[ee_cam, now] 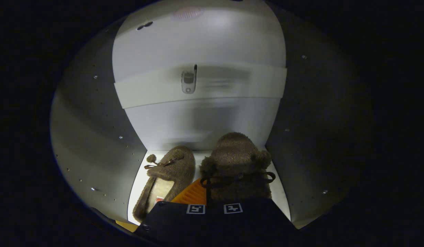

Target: Open the shoe cabinet door, grab the shoes and put them into the shoe cabinet, then close the shoe cabinet door.

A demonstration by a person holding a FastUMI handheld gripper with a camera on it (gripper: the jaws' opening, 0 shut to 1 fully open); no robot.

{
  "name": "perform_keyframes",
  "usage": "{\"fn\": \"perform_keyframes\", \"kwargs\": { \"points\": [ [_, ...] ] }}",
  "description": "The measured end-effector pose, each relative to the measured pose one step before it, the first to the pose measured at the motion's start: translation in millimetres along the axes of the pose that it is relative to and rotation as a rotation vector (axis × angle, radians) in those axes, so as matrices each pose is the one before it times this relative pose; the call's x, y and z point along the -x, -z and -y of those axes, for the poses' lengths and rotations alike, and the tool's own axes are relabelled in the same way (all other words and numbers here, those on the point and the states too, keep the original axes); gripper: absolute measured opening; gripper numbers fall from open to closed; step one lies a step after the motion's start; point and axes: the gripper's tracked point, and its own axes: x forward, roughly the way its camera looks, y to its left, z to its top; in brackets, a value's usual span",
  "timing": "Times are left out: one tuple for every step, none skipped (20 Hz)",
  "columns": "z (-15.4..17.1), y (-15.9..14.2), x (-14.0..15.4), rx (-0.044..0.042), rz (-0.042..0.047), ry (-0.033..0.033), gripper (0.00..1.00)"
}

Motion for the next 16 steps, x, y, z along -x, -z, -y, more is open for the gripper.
{"fn": "perform_keyframes", "kwargs": {
  "points": [
    [0.85, 4.77, -8.20, 0.00739, -0.01625, 0.00656, 0.05],
    [0.52, 2.33, -9.38, 0.00127, -0.01299, 0.00149, 0.05],
    [0.07, 3.82, -9.68, -0.00411, -0.01556, 0.00297, 0.05],
    [0.90, 2.57, -7.47, -0.00642, -0.01324, 0.00236, 0.05],
    [0.58, 2.66, -7.60, -0.00597, -0.01075, 0.00223, 0.05],
    [0.23, 1.89, -1.71, -0.00177, -0.00980, -0.00252, 0.05],
    [-0.44, -3.71, -3.44, 0.00675, 0.02103, 0.00534, 0.05],
    [0.44, 1.15, -0.82, 0.01248, 0.00090, 0.00187, 0.05],
    [-0.15, 2.69, -0.51, 0.01330, -0.00695, -0.00349, 0.05],
    [1.40, -0.06, 2.19, 0.00294, 0.00456, 0.00732, 0.07],
    [-0.80, 1.46, 1.36, 0.00154, -0.00722, -0.00824, 0.13],
    [-1.62, 2.44, 3.54, -0.00403, -0.00758, -0.00931, 0.19],
    [-3.18, 1.52, 4.29, -0.00833, -0.00234, -0.01429, 0.27],
    [-2.11, 1.51, 3.78, -0.00693, 0.00393, -0.00956, 0.35],
    [0.79, 0.97, 7.81, -0.00127, 0.00974, 0.00418, 0.44],
    [1.16, -0.99, 9.13, 0.00245, 0.01365, 0.00916, 0.52]
  ]
}}
